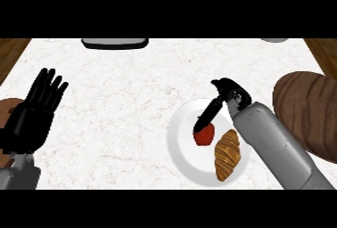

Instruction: Pick the bell pepper from the plate and place it in the bowl

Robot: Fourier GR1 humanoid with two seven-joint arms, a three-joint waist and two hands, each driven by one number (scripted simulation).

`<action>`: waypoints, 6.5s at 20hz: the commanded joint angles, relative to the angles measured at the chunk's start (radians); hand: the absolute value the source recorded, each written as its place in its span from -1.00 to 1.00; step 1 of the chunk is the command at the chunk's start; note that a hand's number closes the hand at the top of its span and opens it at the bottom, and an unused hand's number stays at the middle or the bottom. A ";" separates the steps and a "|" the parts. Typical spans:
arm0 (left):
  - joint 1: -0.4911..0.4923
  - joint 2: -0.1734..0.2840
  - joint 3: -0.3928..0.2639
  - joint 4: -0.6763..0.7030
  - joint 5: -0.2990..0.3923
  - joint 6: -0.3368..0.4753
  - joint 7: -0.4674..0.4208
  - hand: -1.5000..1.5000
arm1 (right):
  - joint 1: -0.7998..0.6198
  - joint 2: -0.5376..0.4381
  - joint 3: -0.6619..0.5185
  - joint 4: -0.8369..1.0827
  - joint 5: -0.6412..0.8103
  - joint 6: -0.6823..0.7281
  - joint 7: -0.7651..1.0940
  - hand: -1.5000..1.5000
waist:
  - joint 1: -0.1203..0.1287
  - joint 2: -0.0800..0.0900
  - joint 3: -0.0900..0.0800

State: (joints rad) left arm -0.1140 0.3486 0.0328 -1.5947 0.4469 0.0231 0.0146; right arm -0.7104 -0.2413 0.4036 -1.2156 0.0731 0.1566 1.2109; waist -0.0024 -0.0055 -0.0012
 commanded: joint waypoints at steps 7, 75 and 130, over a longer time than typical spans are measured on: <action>-0.044 -0.012 0.012 0.007 -0.022 0.030 0.047 0.00 | 0.106 -0.012 0.073 -0.160 0.159 -0.051 0.186 -1.00 | -0.013 0.000 0.001; 0.010 -0.079 0.066 0.008 -0.083 -0.055 -0.003 0.00 | 0.927 -0.933 -0.629 -0.481 -0.026 -0.163 -1.495 1.00 | -0.024 0.004 0.001; -0.031 -0.113 0.065 -0.032 -0.096 -0.099 0.041 0.00 | -0.043 -0.801 -0.757 1.132 -0.014 0.388 -1.836 -1.00 | 0.053 0.032 0.010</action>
State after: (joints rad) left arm -0.1565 0.2410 0.0994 -1.6142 0.3506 -0.0706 0.0670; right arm -0.7961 -0.9780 -0.3303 -0.1160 0.0770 0.4787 -0.6107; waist 0.0525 0.0258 0.0074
